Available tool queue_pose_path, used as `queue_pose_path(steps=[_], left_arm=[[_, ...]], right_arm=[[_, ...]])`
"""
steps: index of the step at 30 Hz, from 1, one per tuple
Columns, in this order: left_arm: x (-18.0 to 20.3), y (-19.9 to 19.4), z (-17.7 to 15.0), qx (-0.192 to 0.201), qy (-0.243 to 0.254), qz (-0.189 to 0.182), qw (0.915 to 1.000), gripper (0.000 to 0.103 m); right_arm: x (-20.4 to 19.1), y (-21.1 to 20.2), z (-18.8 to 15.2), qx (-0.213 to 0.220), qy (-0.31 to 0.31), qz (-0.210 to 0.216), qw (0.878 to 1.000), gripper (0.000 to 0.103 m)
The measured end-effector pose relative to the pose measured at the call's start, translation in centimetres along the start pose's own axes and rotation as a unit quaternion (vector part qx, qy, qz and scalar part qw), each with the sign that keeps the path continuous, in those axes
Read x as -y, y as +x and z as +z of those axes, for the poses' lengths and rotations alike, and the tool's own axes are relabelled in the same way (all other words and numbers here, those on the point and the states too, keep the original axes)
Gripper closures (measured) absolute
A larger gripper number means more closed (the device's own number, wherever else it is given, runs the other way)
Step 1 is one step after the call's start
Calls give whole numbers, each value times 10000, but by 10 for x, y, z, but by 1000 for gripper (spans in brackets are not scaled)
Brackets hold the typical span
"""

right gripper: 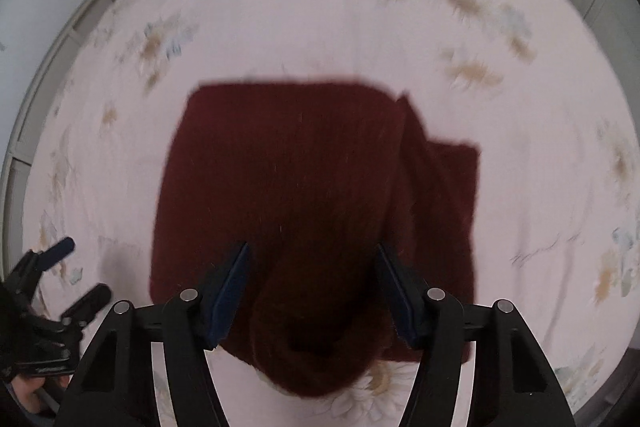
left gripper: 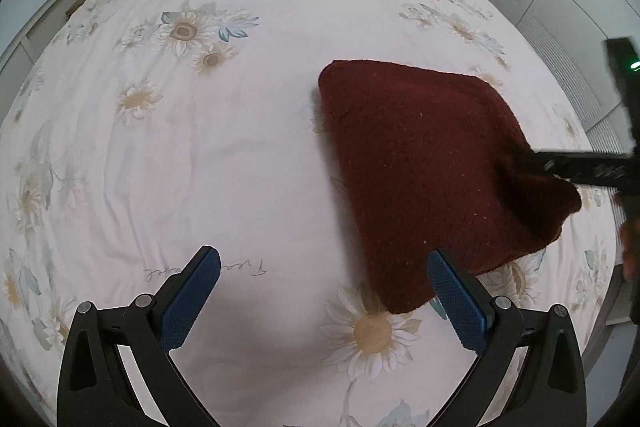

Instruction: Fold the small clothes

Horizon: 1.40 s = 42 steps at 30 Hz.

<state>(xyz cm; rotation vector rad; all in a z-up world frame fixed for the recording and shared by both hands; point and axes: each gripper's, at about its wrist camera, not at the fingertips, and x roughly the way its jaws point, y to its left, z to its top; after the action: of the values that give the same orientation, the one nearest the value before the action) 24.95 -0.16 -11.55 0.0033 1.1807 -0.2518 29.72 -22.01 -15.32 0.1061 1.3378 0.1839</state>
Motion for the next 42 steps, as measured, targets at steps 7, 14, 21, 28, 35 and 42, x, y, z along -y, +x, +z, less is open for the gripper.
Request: queue_pose_path(steps=[7, 14, 21, 28, 35, 42], left_arm=[[-2, 13, -5, -109, 7, -39, 9999, 1], [7, 18, -1, -149, 210, 33, 9997, 1], [24, 22, 4, -155, 428, -42, 9990, 1], [32, 33, 5, -297, 388, -167, 9987, 1], [25, 38, 9, -317, 298, -104, 9990, 1], [23, 43, 19, -351, 237, -193, 9989, 1]], right_arm=[[13, 25, -22, -426, 61, -42, 9991, 70], [33, -12, -33, 239, 57, -128, 9996, 83], [73, -34, -57, 427, 151, -519, 9976, 83], [87, 7, -76, 70, 295, -469, 9984, 76], [85, -3, -74, 171, 320, -775, 9963, 25], [88, -21, -70, 372, 430, -722, 9958, 22]])
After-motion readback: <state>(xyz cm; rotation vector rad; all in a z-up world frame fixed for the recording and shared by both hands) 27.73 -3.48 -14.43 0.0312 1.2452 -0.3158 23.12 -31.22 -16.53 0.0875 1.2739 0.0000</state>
